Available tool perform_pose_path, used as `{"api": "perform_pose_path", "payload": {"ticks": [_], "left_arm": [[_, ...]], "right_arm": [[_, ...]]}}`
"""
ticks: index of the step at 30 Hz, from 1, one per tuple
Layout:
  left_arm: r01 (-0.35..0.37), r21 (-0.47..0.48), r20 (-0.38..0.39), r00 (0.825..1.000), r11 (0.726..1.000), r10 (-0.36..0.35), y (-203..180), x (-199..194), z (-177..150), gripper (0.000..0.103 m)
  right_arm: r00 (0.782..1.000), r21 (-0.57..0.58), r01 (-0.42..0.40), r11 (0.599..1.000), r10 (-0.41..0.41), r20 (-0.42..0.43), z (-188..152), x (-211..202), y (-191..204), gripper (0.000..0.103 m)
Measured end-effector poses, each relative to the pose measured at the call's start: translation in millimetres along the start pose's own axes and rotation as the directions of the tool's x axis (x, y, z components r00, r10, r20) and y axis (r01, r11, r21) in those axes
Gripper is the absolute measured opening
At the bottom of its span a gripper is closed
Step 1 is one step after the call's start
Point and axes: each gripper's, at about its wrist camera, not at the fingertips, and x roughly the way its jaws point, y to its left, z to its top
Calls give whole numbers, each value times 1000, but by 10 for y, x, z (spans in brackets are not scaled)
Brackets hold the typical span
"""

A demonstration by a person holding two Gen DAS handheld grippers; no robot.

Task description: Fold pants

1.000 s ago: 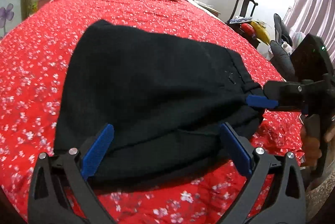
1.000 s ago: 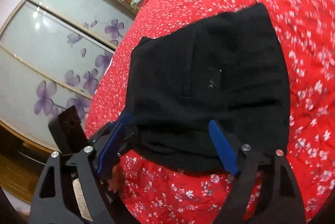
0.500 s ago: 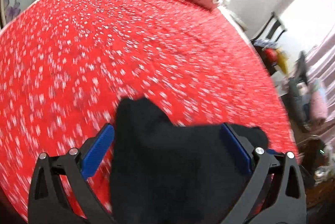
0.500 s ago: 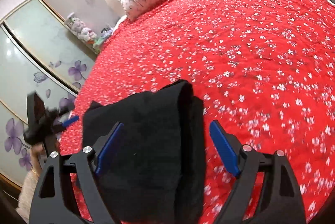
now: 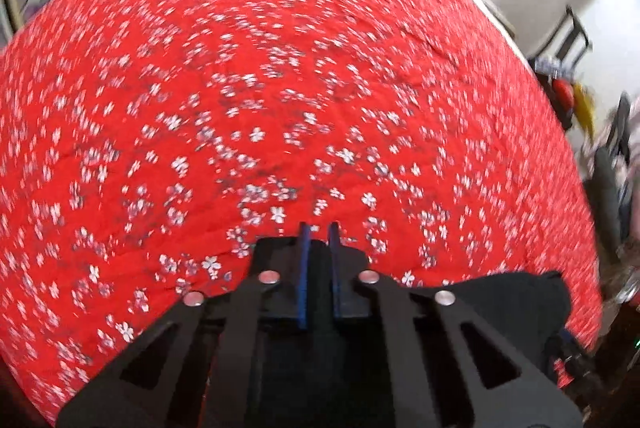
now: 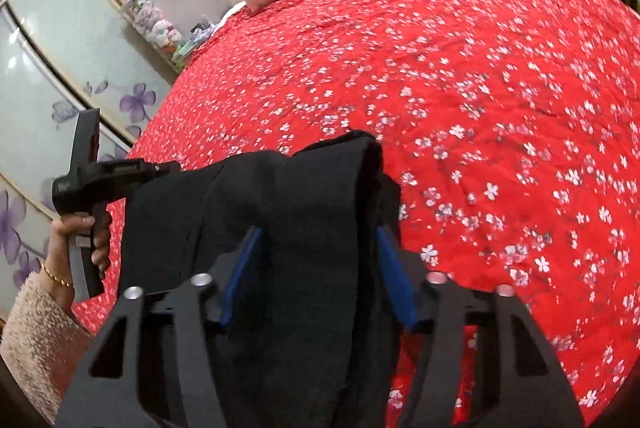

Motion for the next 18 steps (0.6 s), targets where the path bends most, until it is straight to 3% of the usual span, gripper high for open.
{"api": "perform_pose_path", "payload": {"ticks": [4,8,10,13,15,17,18], "left_arm": [[40,-124,66,997,991,-32,223,-111,9,3],[39,-154,93,995,987,-24,273,-99,-25,3],[97,-194,133,989,976,-72,331,-137,-36,3],[223,-247,194,965,943,-178,459,-210,-80,3],[226,-231,165,968,946,-191,457,-194,-73,4],[186,-218,137,978,958,-158,455,-196,-78,18],[174,-215,128,981,961,-149,470,-211,-79,42]], "right_arm": [[1000,42,-14,999,14,6,-16,9,-46,50],[999,107,-47,993,47,8,-40,-8,-124,48],[999,113,-51,992,50,11,-48,-22,-129,47],[998,106,-55,993,54,16,-50,-40,-120,46],[998,107,-55,993,54,15,-53,-37,-124,46],[999,104,-53,993,51,15,-53,-41,-109,46],[999,98,-49,994,48,13,-60,-49,-100,46]]}}
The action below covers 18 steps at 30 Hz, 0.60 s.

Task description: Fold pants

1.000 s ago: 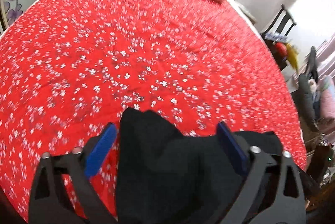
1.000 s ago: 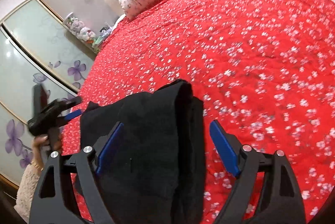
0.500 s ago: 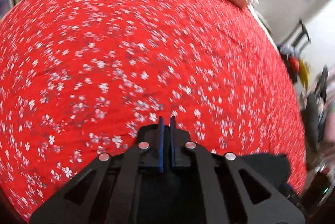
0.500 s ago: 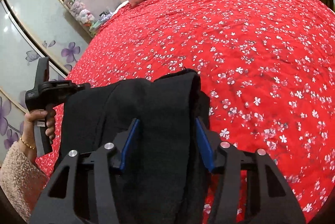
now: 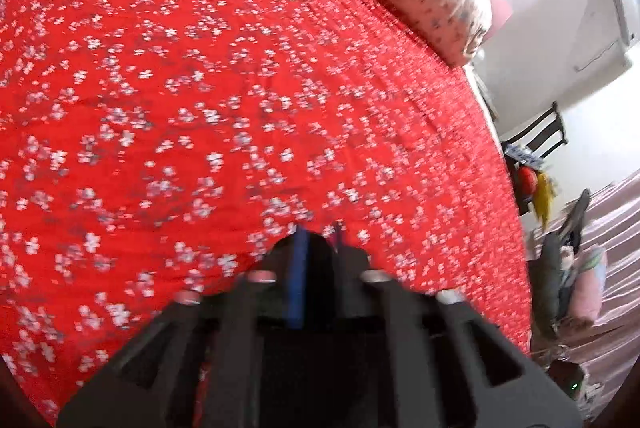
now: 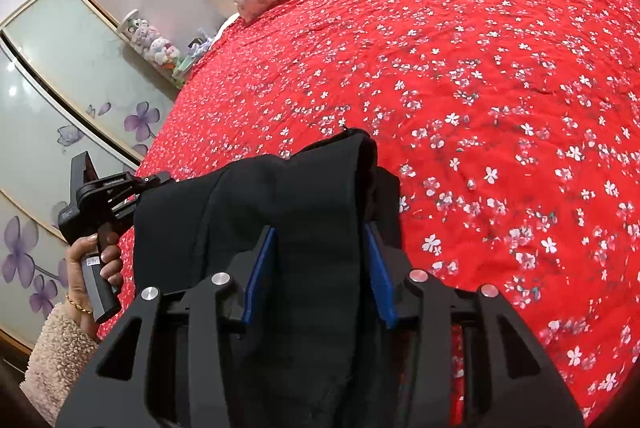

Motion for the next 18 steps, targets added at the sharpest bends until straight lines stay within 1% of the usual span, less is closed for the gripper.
{"api": "perform_pose_path", "payload": {"ticks": [1,2,4,5,6,7,8,9,12,13,15,17,18], "left_arm": [[-14,5,2,1000,1000,14,-1,-25,0,66],[-16,10,6,1000,1000,16,-6,-42,-8,71],[2,22,7,1000,1000,-2,-20,-69,-22,72],[-1,38,2,1000,999,1,-47,-62,-31,68],[-29,58,7,1000,998,29,-75,-46,-43,40],[-49,66,2,999,997,49,-83,-23,-38,11],[-53,57,-23,998,997,54,-68,30,-38,7],[-58,43,-23,998,997,59,-52,45,-45,6],[-93,52,0,996,994,93,-74,71,-70,4],[-101,42,16,995,994,101,-78,63,-77,4],[-96,-12,34,995,995,96,-56,56,-72,4],[-84,-67,45,995,994,87,-4,28,-73,4],[-84,-62,32,996,995,86,10,19,-78,5]], "right_arm": [[1000,-7,6,1000,-6,-2,6,3,14,47],[1000,-12,12,1000,-12,-5,9,4,23,49],[1000,-5,6,1000,-6,-17,15,23,26,57],[1000,-12,10,1000,-11,-13,23,30,29,57],[1000,-32,21,999,-21,-7,14,39,49,56],[1000,-37,27,999,-27,-5,14,45,51,53],[1000,-32,27,999,-27,-3,13,42,48,51],[1000,-11,21,1000,-21,-3,17,37,25,49],[1000,75,-18,997,19,-13,13,44,-90,45],[1000,92,-24,995,26,-16,2,45,-109,44],[1000,112,-24,993,26,-17,-22,45,-112,42],[999,136,-29,990,31,-15,-39,27,-112,38],[999,140,-35,990,37,-11,-41,7,-103,37]]}}
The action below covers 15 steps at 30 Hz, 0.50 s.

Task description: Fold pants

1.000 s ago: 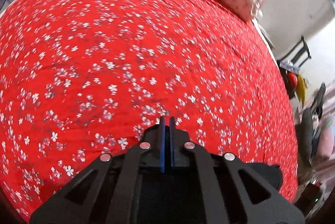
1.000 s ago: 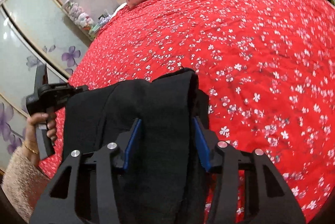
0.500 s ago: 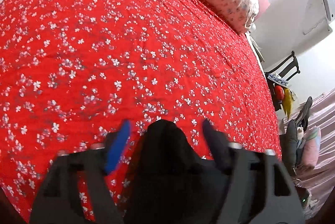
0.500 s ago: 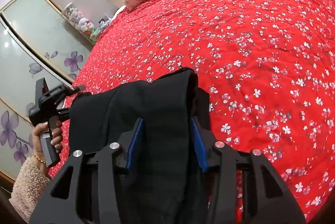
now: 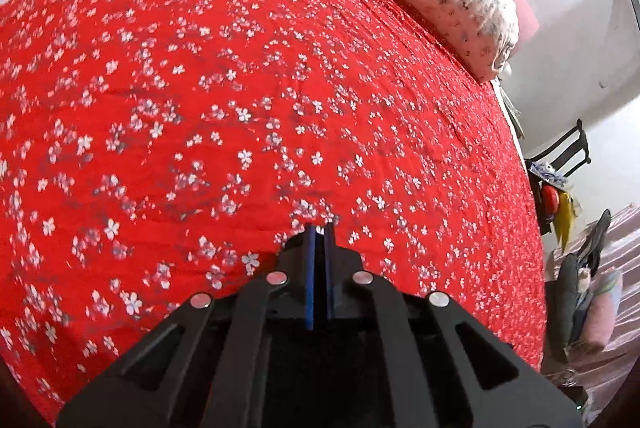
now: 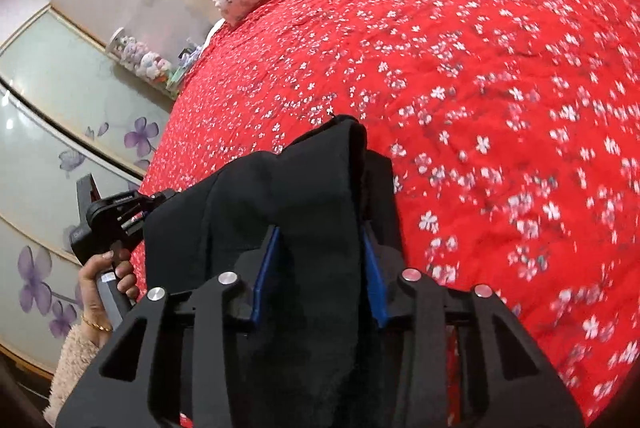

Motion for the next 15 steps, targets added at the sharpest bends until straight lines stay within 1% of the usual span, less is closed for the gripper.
{"api": "perform_pose_path", "payload": {"ticks": [1,2,3,4,5,6,7,8,9,10,11,12,13,14,15], "left_arm": [[-19,25,-2,1000,1000,19,-7,-41,-7,12],[-48,51,17,999,998,47,-24,-111,-37,17],[-69,69,35,997,995,67,-34,-173,-54,31],[-101,104,72,993,989,94,-67,-319,-104,48],[-112,130,99,990,985,100,-85,-428,-146,54],[-124,177,143,985,976,99,-126,-616,-241,62],[-127,220,173,981,967,90,-167,-772,-339,73],[-128,258,190,979,958,80,-209,-891,-431,79],[-121,303,201,978,945,61,-267,-1017,-558,85],[-104,347,205,978,932,32,-323,-1131,-699,88],[-72,388,201,980,919,-8,-378,-1258,-876,91],[-43,406,194,980,913,-40,-410,-1349,-1030,96],[20,411,172,980,911,-99,-418,-1438,-1213,97],[71,405,146,979,912,-141,-416,-1462,-1303,97],[126,385,113,977,914,-182,-403,-1461,-1405,97]], "right_arm": [[1000,-16,1,1000,-1,3,-4,-12,20,36],[1000,-49,10,999,-10,7,1,-21,50,36],[999,-97,36,995,-35,11,1,-29,109,37],[998,-126,61,990,-60,8,3,-39,154,43],[995,-147,97,984,-98,3,-1,-54,192,62],[992,-167,123,978,-125,-4,-4,-97,243,71],[994,-185,109,977,-111,3,-9,-152,281,77],[996,-209,87,974,-85,20,-23,-225,322,77],[996,-240,76,968,-64,59,-44,-353,383,77],[995,-256,62,965,-41,88,-66,-455,418,77],[995,-275,-8,961,36,96,-96,-584,467,77],[993,-283,-70,956,95,75,-116,-638,504,77],[985,-288,-151,946,169,38,-149,-678,544,77],[971,-284,-233,930,241,-9,-192,-689,578,77],[959,-272,-282,920,281,-45,-228,-668,594,77]]}}
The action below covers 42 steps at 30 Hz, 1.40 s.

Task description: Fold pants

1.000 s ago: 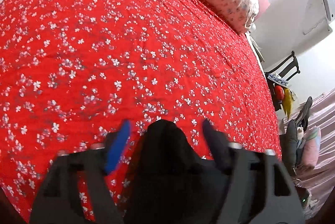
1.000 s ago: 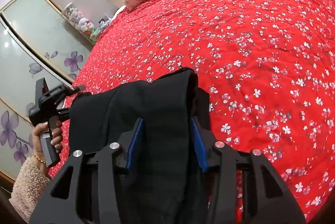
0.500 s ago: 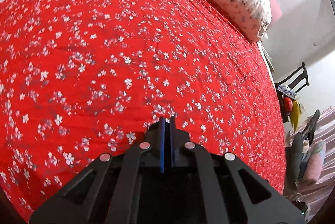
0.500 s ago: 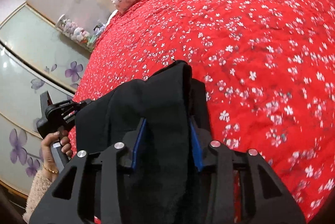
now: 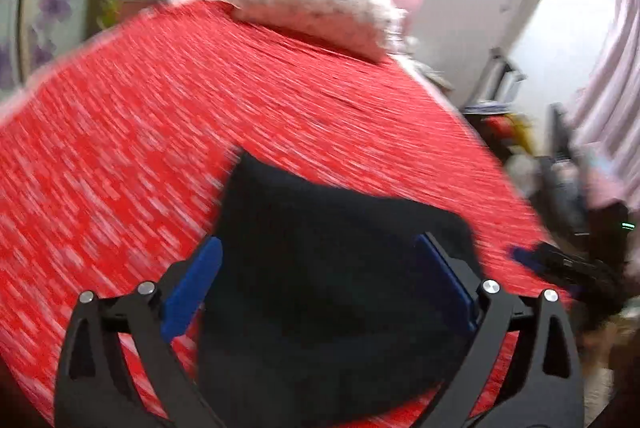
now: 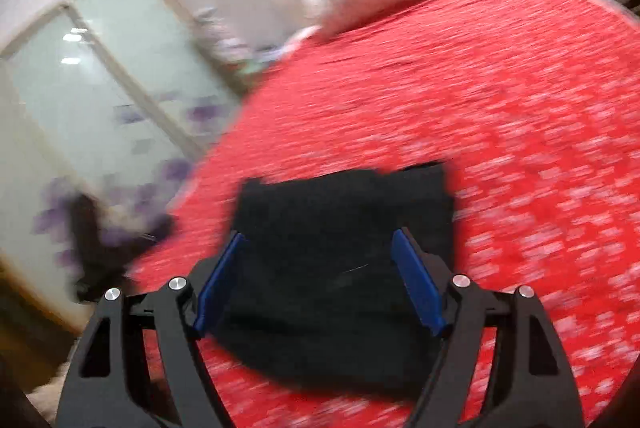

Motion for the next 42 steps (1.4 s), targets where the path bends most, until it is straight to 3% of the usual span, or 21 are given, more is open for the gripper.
{"api": "perform_pose_path", "payload": {"ticks": [2,6,10,14,16,18,20,21,23,25,28,29,32,34,36,37,38,42], "left_arm": [[76,-63,-56,995,995,-80,-17,79,-176,97],[90,-144,-197,973,985,-117,6,383,-454,96],[42,-27,-219,975,999,-47,-116,432,-629,96],[32,-10,-185,982,999,-33,-118,411,-687,96],[-8,-37,-165,986,999,2,-146,369,-666,96],[-10,-67,-130,992,998,1,-202,270,-635,101],[23,-64,-78,997,998,-28,-275,163,-601,101],[20,-45,-64,998,999,-22,-314,141,-587,101],[-75,28,-55,996,997,76,-391,145,-572,101],[-155,90,-32,987,984,158,-443,156,-576,101],[-191,192,49,981,963,185,-546,90,-653,101],[-205,227,81,978,952,191,-593,58,-684,101],[-218,278,97,975,935,198,-644,45,-731,101],[-189,262,69,982,946,177,-583,51,-762,101],[-137,222,31,991,965,134,-482,63,-762,101],[-102,178,6,995,979,103,-406,73,-753,101],[-79,144,-9,997,986,81,-335,90,-758,101],[2,1,-23,1000,1000,-2,-87,90,-752,101]], "right_arm": [[996,53,-52,997,55,-65,-63,109,-14,77],[976,131,-34,991,62,-211,-203,344,-101,78],[964,179,-12,984,59,-258,-323,404,-209,74],[969,160,-9,987,49,-243,-340,409,-150,73],[972,139,14,990,19,-234,-363,403,-85,73],[980,107,34,994,-12,-201,-320,312,-18,74],[989,71,70,995,-60,-135,-259,163,20,87],[990,46,123,991,-119,-80,-225,51,43,89],[972,19,234,972,-234,-7,-189,-109,36,92],[962,18,268,963,-269,51,-199,-216,32,92],[948,20,291,957,-291,133,-255,-299,138,94],[938,13,314,949,-312,152,-267,-303,173,100],[910,-17,378,926,-368,189,-272,-273,178,102],[931,24,345,938,-346,115,-233,-184,-28,102],[971,109,233,966,-237,28,-197,-39,-264,100],[980,151,198,968,-201,4,-183,18,-354,93],[984,203,177,963,-178,-13,-160,77,-472,86],[985,286,173,943,-173,-27,-100,175,-726,83]]}}
